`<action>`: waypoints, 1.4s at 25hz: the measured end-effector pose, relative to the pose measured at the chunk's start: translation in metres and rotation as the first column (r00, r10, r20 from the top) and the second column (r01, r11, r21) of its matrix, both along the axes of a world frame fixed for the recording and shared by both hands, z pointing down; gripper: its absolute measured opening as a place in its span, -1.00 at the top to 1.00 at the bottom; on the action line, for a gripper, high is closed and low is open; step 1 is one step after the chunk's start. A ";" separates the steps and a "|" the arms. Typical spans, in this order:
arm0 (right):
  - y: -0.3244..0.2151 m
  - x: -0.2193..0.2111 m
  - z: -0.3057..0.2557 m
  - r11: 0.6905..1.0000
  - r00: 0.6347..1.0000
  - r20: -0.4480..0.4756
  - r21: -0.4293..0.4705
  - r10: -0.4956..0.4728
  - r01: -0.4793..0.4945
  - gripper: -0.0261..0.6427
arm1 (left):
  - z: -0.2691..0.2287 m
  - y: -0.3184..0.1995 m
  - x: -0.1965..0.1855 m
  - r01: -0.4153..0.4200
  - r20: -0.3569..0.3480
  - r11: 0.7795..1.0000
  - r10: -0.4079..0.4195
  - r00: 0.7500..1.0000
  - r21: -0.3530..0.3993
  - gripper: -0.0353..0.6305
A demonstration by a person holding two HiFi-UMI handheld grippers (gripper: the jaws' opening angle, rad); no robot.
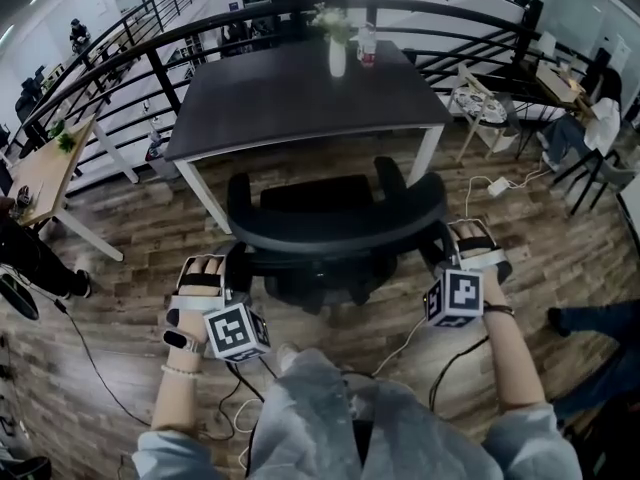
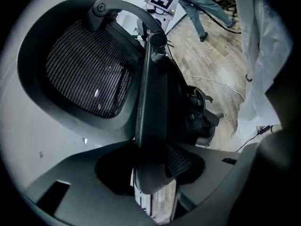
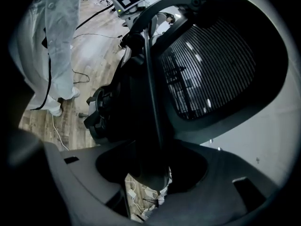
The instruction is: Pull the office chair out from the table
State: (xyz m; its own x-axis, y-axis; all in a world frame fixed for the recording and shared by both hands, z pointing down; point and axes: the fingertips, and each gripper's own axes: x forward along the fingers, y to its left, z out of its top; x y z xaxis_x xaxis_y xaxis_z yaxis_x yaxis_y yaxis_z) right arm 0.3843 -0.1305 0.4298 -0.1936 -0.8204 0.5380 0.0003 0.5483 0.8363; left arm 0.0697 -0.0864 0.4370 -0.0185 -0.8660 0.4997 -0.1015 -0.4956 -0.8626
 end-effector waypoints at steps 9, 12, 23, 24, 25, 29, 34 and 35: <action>0.003 0.000 0.001 0.999 0.999 0.050 -0.052 0.004 -0.002 0.29 | 0.000 0.004 0.002 -0.028 -0.084 1.000 0.028 0.996 -0.003 0.27; 0.005 0.000 -0.002 0.998 0.997 0.080 -0.064 0.010 -0.005 0.27 | -0.005 0.007 0.001 -0.024 -0.124 1.000 0.023 0.992 -0.010 0.24; 0.039 -0.020 -0.032 0.994 0.910 0.413 -0.113 0.045 0.002 0.37 | -0.055 0.032 0.002 0.087 -0.407 0.989 -0.030 0.913 0.123 0.65; 0.042 -0.022 -0.035 0.994 0.893 0.448 -0.113 0.048 0.004 0.43 | -0.064 0.033 0.006 0.096 -0.433 0.984 -0.022 0.901 0.150 0.84; 0.045 -0.026 -0.039 0.994 0.874 0.483 -0.113 0.049 0.006 0.45 | -0.069 0.035 0.009 0.099 -0.449 0.981 -0.015 0.893 0.164 0.85; 0.056 -0.048 -0.057 0.992 0.776 0.627 -0.127 0.069 0.015 0.51 | -0.081 0.040 0.024 0.085 -0.492 0.984 0.004 0.871 0.158 0.85; 0.069 -0.066 -0.070 0.989 0.641 0.760 -0.148 0.106 0.011 0.79 | -0.083 0.047 0.045 0.082 -0.609 0.990 0.005 0.793 0.115 0.85; 0.071 -0.067 -0.070 0.987 0.615 0.779 -0.160 0.123 0.005 0.87 | -0.081 0.049 0.049 0.078 -0.633 0.992 0.000 0.774 0.095 0.86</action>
